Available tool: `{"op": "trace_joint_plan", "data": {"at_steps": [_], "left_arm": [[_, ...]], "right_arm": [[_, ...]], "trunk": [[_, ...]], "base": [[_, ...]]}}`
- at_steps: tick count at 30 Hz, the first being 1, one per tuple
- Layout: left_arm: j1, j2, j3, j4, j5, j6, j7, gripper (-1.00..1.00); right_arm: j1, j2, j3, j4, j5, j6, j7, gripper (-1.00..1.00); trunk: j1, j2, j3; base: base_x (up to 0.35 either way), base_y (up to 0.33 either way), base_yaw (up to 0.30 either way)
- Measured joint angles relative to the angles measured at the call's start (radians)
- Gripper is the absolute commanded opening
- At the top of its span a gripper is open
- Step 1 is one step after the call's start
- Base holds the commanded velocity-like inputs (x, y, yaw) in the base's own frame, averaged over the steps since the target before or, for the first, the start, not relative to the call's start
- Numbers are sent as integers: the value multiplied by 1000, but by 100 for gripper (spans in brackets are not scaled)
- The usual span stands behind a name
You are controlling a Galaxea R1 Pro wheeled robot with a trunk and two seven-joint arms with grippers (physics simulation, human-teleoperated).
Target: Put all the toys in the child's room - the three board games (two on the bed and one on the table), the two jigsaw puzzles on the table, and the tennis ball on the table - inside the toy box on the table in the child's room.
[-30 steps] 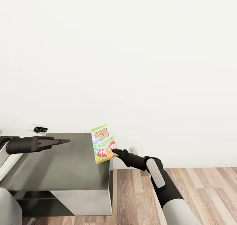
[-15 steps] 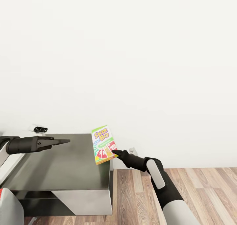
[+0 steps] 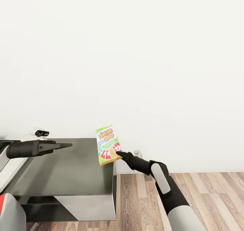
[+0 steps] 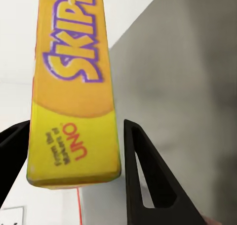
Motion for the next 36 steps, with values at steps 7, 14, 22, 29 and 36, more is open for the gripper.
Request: {"op": "trace_joint_plan", "data": {"at_steps": [7, 14, 22, 29, 36], "left_arm": [[1, 1, 0, 0, 3, 0, -3, 100], [1, 1, -1, -1, 2, 0, -5, 100], [1, 2, -1, 0, 0, 0, -6, 100], [1, 2, -1, -1, 2, 1, -6, 100], [1, 0, -7, -2, 2, 0, -5, 100]], "right_arm": [[-3, 0, -1, -3, 1, -7, 4, -100], [-3, 0, -1, -3, 1, -9, 33, -100], [-3, 0, -1, -3, 2, -9, 57, -100], [-3, 0, -1, -3, 3, -15, 71, -100], [-3, 0, -1, -3, 4, -17, 72, -100]], "trunk": [[-27, 49, 24], [-54, 98, 57], [-85, 154, 95], [-111, 203, 129], [-138, 253, 162]], "base": [[0, 0, 0], [0, 0, 0], [0, 0, 0], [0, 0, 55], [0, 0, 76]]}}
